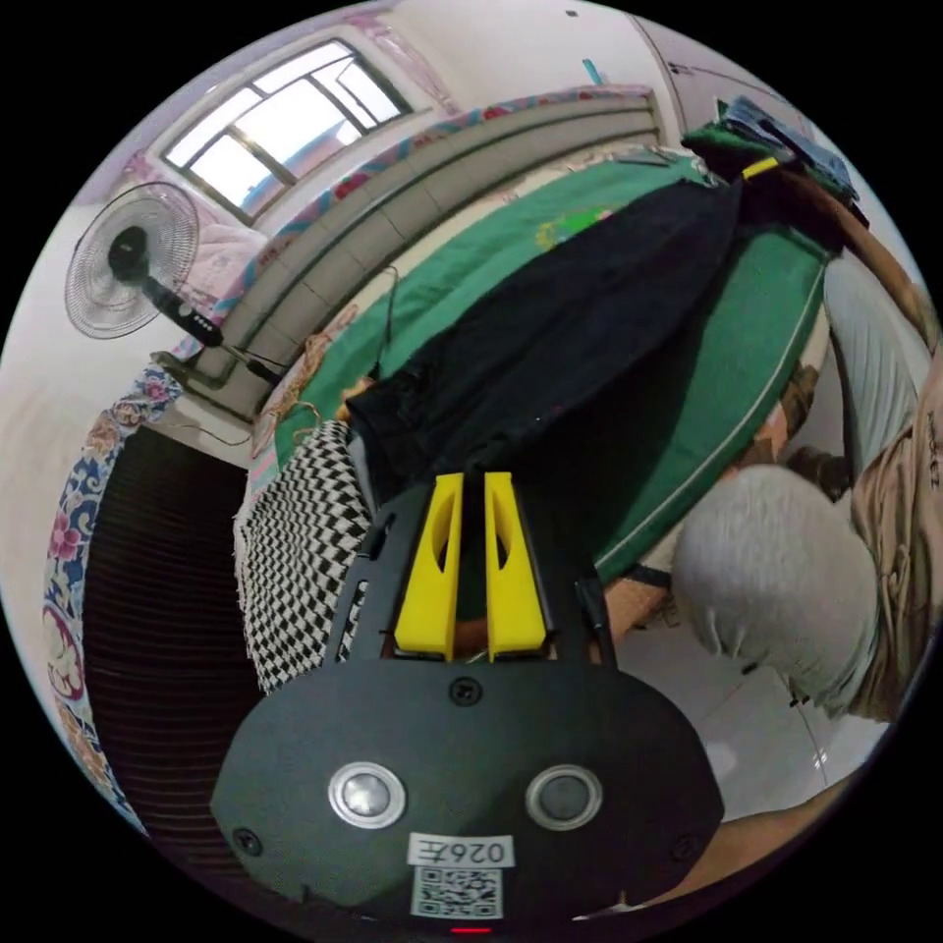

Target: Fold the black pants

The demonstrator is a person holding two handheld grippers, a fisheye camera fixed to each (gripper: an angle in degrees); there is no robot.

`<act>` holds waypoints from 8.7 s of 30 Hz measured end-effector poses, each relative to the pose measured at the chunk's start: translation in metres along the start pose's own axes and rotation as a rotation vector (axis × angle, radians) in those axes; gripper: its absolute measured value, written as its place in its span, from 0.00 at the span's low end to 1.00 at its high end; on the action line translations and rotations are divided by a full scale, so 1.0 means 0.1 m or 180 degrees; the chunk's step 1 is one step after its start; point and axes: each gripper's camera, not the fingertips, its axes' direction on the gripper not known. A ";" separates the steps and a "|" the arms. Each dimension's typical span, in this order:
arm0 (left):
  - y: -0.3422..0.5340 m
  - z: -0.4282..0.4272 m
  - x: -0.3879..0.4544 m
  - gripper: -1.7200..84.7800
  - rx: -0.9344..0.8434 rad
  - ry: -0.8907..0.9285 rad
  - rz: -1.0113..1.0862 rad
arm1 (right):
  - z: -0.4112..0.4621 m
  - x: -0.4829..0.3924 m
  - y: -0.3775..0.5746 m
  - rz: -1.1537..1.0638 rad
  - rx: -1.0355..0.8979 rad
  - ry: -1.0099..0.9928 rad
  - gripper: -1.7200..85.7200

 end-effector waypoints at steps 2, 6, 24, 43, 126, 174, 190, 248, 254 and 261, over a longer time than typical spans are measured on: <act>-0.14 -0.03 -0.21 0.06 0.0148 0.0024 -0.0191 | -0.16 -0.02 -0.07 -0.0030 0.0091 0.0188 0.01; -0.55 0.20 -0.71 0.06 0.0186 0.0104 -0.0531 | -0.31 0.02 -0.44 -0.0164 -0.0054 0.0366 0.01; -2.06 1.85 -1.25 0.01 0.0025 0.0261 -0.1365 | 0.64 1.08 -0.48 0.1186 -0.0595 0.0813 0.03; -2.65 1.83 -1.04 0.01 0.0686 0.1260 -0.1581 | 0.34 1.82 1.03 0.2896 0.0958 -0.0683 0.03; -4.51 2.34 0.35 0.20 0.0937 0.2925 -0.0669 | 1.12 -2.98 -0.37 0.0302 0.0935 -0.1345 0.02; -5.27 0.80 0.18 0.05 0.0579 0.4012 -0.0319 | -0.22 -2.98 0.02 -0.0102 0.1936 -0.1136 0.03; -3.62 2.03 -1.26 0.04 -0.0176 0.2930 -0.1087 | 1.26 -3.67 -0.94 -0.0716 0.0593 -0.1618 0.01; -3.69 3.03 -1.48 0.16 -0.0009 0.2835 -0.1418 | 2.40 -0.64 -0.82 0.0815 0.0061 -0.3566 0.02; -3.91 3.29 -0.86 0.18 -0.0083 0.3297 -0.1019 | 1.95 -0.19 -0.54 0.0613 -0.0093 -0.3023 0.05; -3.84 3.51 -0.45 0.17 -0.0026 0.3438 -0.1190 | 2.12 0.01 -0.17 0.1131 -0.0226 -0.3702 0.10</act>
